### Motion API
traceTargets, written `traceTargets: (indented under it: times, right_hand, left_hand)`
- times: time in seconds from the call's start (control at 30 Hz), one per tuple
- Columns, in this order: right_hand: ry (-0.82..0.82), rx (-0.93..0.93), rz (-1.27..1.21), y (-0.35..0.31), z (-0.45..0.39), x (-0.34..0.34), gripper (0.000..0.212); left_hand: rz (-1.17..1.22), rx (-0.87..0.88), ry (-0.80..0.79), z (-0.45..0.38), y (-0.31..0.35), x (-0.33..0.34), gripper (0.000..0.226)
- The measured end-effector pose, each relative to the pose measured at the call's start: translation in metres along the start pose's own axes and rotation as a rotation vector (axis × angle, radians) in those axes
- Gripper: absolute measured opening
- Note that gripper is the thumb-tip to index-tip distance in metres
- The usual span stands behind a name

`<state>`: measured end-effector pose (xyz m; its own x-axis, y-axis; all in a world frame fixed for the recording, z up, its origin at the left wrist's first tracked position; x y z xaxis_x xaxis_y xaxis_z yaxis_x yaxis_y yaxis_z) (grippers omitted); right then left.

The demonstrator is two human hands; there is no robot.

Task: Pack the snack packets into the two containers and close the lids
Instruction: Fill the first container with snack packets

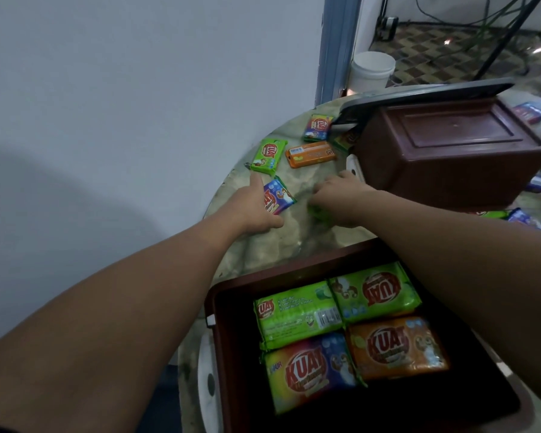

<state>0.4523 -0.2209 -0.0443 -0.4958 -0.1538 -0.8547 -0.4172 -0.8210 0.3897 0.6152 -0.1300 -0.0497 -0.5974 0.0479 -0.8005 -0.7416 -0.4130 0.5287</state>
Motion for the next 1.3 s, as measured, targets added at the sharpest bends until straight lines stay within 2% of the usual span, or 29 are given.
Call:
traceTargets:
  times: [0.07, 0.17, 0.2, 0.3, 0.37, 0.53, 0.63, 0.8, 0.93, 1.3]
  right_hand:
    - [0.017, -0.038, -0.079, -0.004, 0.000, -0.003, 0.054]
    - [-0.103, 0.016, -0.129, -0.001, 0.002, 0.001, 0.088]
    - [-0.141, 0.041, -0.156, 0.000, 0.003, 0.003, 0.086]
    - [-0.110, 0.079, -0.177, 0.000, 0.003, 0.004, 0.053]
    - [-0.080, 0.093, -0.174, -0.002, 0.003, 0.001, 0.048]
    - [-0.053, 0.219, -0.405, 0.001, 0.006, -0.001, 0.086]
    - [0.026, 0.284, -0.470, 0.003, 0.013, -0.007, 0.086]
    - [0.186, 0.373, -0.578, 0.013, 0.036, -0.023, 0.087]
    - [0.250, 0.366, -0.637, 0.016, 0.063, -0.031, 0.088]
    - [0.437, 0.369, -0.675, 0.011, 0.151, -0.046, 0.088]
  left_hand:
    - [0.004, -0.003, -0.010, 0.001, -0.001, 0.001, 0.079]
    - [0.017, -0.005, -0.026, 0.002, -0.001, 0.004, 0.076]
    - [0.015, -0.004, -0.028, 0.001, -0.002, 0.005, 0.075]
    - [0.007, 0.006, -0.023, 0.001, -0.004, 0.006, 0.073]
    - [0.001, 0.020, -0.019, 0.001, -0.005, 0.006, 0.071]
    - [-0.046, 0.067, 0.076, 0.004, -0.003, 0.003, 0.064]
    - [-0.094, 0.089, 0.119, 0.008, 0.000, -0.001, 0.062]
    - [-0.118, 0.099, 0.179, 0.023, 0.012, -0.011, 0.074]
    - [-0.184, 0.118, 0.229, 0.043, 0.028, -0.022, 0.085]
    - [-0.216, 0.171, 0.321, 0.118, 0.066, -0.025, 0.088]
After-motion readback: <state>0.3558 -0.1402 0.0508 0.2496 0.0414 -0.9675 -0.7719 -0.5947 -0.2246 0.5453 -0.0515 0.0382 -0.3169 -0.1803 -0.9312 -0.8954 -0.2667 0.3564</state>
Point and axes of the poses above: each hand's wrist, its own z-axis away from the middle knuckle, its own x-axis out of the palm, y = z × x, the point moved 3 cm from there along -z, towards the middle knuckle, and after that the axes turned 5 degrees about z, right-handed, at the moved point
